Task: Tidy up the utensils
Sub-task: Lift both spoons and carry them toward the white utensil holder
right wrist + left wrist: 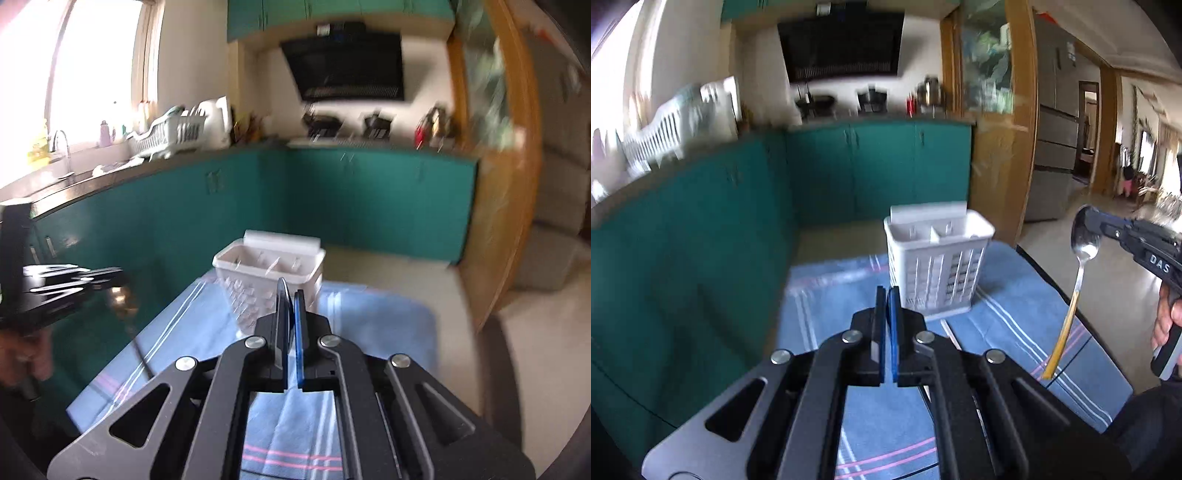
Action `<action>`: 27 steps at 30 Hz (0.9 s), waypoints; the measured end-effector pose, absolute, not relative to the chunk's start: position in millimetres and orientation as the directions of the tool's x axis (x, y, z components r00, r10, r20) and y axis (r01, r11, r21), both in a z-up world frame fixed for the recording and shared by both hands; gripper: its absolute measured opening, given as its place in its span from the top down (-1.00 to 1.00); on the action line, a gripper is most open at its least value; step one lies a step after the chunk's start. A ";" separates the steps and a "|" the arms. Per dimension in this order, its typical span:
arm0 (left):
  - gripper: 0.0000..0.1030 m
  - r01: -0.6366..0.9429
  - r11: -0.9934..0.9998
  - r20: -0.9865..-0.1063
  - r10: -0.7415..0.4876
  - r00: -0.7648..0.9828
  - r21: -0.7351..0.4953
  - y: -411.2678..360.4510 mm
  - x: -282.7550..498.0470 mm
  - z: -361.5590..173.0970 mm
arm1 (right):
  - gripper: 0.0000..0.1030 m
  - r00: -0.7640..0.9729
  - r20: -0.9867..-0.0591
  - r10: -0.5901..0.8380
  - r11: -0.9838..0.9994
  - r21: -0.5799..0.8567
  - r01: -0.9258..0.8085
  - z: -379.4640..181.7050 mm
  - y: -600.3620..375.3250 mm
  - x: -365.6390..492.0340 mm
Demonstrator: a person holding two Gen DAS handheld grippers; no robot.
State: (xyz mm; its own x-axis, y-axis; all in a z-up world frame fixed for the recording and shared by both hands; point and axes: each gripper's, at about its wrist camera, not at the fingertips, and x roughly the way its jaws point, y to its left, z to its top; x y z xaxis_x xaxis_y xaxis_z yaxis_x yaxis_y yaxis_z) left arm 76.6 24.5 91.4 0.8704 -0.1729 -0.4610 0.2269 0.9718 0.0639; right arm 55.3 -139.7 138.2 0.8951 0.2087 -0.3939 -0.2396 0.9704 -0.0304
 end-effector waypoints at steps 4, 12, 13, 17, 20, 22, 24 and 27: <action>0.96 0.207 0.970 -0.402 -0.141 0.905 0.125 14.0 47.6 115.0 | 0.94 0.936 -0.327 0.131 0.974 -0.133 -0.183 155.1 -134.1 35.5; 0.96 0.188 0.956 -0.353 -0.100 0.930 0.225 0.1 13.5 130.8 | 0.94 0.950 -0.301 0.080 0.976 -0.169 -0.136 156.0 -133.7 14.9; 0.96 0.191 0.955 -0.353 -0.101 0.930 0.229 0.6 9.5 131.4 | 0.94 0.946 -0.313 0.081 0.978 -0.160 -0.137 153.6 -134.5 15.0; 0.96 0.200 0.951 -0.356 -0.107 0.928 0.235 -1.7 5.0 127.8 | 0.94 0.939 -0.333 0.081 0.978 -0.154 -0.139 148.5 -134.3 11.9; 0.96 0.204 0.951 -0.367 -0.109 0.924 0.231 -1.0 7.8 124.1 | 0.94 0.937 -0.338 0.083 0.978 -0.154 -0.142 147.0 -134.0 7.7; 0.96 0.201 0.953 -0.378 -0.104 0.920 0.227 0.8 12.3 120.6 | 0.94 0.937 -0.340 0.084 0.978 -0.154 -0.143 146.8 -133.7 5.9; 0.97 0.198 0.955 -0.385 -0.102 0.917 0.220 3.5 16.3 119.2 | 0.94 0.937 -0.340 0.082 0.978 -0.155 -0.141 147.3 -132.7 5.4; 0.96 0.194 0.958 -0.389 -0.100 0.916 0.209 5.6 19.1 118.5 | 0.94 0.936 -0.340 0.087 0.978 -0.151 -0.146 147.1 -132.7 5.2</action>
State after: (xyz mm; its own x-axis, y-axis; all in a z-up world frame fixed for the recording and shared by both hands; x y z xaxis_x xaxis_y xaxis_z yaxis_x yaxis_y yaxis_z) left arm 19.1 5.6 118.5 0.9158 -0.1003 -0.3888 0.1939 0.9584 0.2094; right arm 5.2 -132.7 147.1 0.9363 0.0870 -0.3401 -0.1457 0.9778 -0.1508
